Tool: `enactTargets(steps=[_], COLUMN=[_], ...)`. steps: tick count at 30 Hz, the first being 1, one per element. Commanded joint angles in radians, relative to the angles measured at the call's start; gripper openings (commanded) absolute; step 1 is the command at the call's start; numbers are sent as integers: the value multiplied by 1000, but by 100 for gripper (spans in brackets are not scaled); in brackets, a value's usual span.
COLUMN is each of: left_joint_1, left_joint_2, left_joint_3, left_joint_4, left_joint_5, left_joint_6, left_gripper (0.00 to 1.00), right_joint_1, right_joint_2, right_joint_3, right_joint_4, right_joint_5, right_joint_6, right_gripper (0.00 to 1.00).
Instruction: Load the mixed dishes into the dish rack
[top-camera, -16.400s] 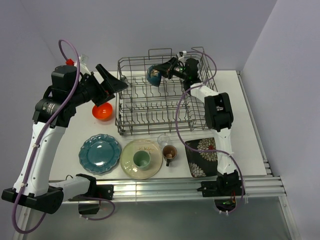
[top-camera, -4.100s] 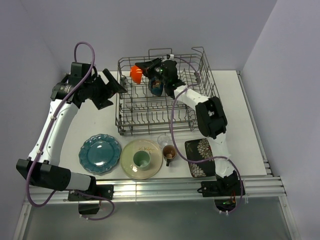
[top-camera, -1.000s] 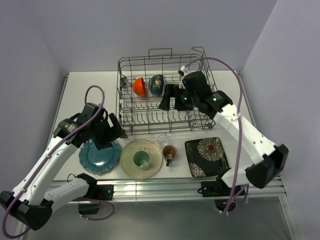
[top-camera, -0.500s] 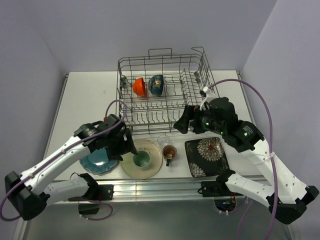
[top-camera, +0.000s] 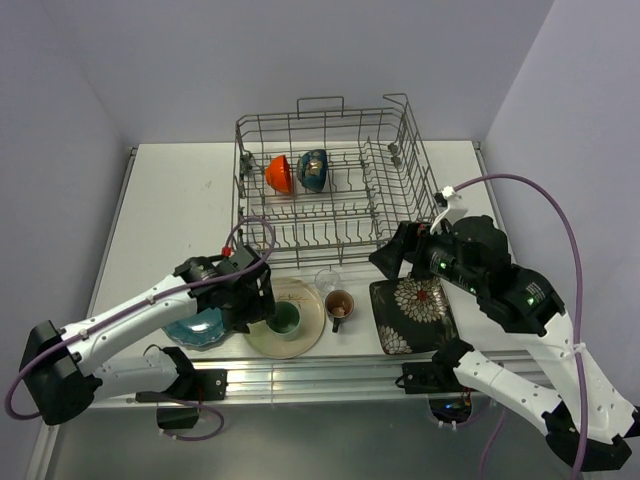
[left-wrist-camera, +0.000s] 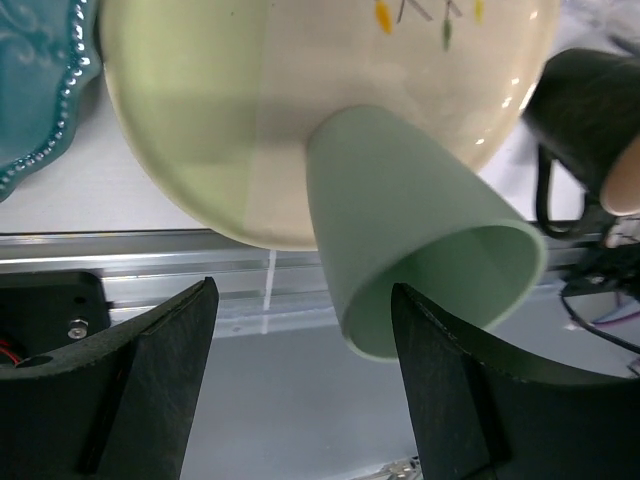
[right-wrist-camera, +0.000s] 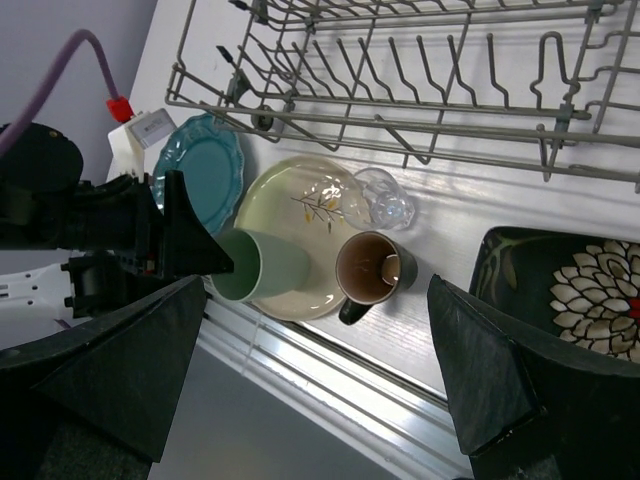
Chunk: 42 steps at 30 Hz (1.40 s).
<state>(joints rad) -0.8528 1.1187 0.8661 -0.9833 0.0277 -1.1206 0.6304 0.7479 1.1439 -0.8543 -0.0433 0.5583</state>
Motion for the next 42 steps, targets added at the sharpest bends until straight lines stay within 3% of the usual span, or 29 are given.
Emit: enactTargets(steps=[1,7,10,13,14,17,21,22,27,30,34,42], left_joint_1=[-37,-66,-72,-72,-72,-72,-72,-72,-72,-71,-51,-19], left_joint_2=[12,36,61,96,110,112,70,56,-42,-103,-175,-240], left_joint_3=[-21,-59,-50,-33,-24,22,114,158,322,387,305,101], left_joint_4=[61,123,144,149,143,95,-44,-105,-198,-74,222,703], left_joint_5=[-23,-22,-22,-23,-26,-66,-155,-166,-155,-72,159,373], left_joint_6=[-19,-38,-33,-16,-10,-1,-5,-7,-27,-13,-50,-182], left_gripper=[76,71,60,42,30,16,7,0,0,0,0,0], right_joint_1=[5,5,6,5,6,5,5,5,3,3,-4,-41], right_joint_2=[-5,16,15,11,16,13,10,16,53,80,99,65], right_joint_3=[17,39,42,40,42,37,33,40,83,96,76,4], right_joint_4=[-29,-43,-49,-35,-38,-43,-37,-38,-28,43,225,429], right_joint_5=[36,19,26,17,13,19,20,20,-68,-279,-531,-773], right_joint_6=[9,3,2,3,2,2,2,-1,-9,-11,70,233], right_gripper=[100,100,100,100,100,100,100,100,100,100,100,100])
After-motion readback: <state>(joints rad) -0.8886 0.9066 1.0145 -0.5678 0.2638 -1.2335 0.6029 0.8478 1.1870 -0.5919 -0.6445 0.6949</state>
